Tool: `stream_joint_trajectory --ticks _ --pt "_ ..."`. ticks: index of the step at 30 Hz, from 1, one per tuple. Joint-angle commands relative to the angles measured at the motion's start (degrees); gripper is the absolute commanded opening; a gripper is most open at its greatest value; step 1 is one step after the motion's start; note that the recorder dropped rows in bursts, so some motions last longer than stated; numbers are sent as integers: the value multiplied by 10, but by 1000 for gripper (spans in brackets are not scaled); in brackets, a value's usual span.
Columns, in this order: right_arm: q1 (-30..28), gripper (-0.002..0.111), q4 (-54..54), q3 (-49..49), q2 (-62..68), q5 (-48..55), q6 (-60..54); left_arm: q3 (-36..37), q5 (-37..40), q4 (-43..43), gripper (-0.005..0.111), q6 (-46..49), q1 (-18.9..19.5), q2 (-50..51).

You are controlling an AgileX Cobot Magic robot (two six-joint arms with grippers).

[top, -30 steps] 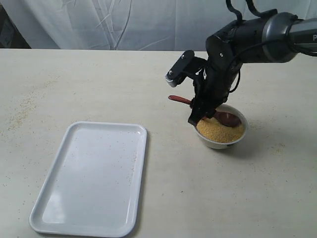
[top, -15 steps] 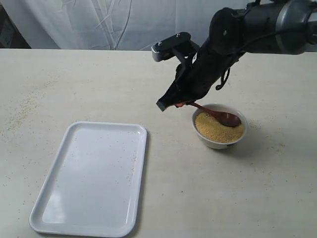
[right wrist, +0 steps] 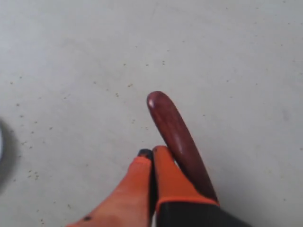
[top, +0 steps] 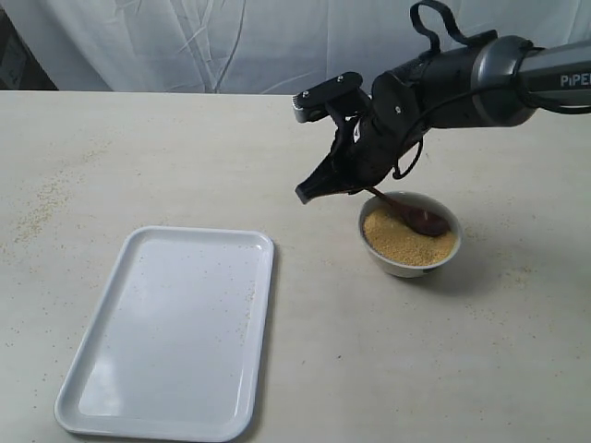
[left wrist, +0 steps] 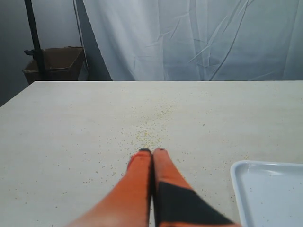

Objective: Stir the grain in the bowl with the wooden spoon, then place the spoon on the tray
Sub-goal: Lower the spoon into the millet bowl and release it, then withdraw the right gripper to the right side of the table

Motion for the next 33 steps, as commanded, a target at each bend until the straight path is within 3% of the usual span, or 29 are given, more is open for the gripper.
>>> stream_joint_trajectory --ticks 1,8,26,29,33 --pt "-16 0 -84 -4 1 1 117 1 -1 1 0 0 1 -2" --pt "-49 0 -167 -4 1 29 243 1 -1 1 0 0 1 -2" --pt "-93 0 -164 -4 -15 107 320 1 -1 1 0 0 1 -2" --pt "-93 -1 -121 -4 -47 89 241 1 -1 1 0 0 1 -2" --pt "-101 -1 -3 -4 -96 99 -6 1 -1 1 0 0 1 -2"
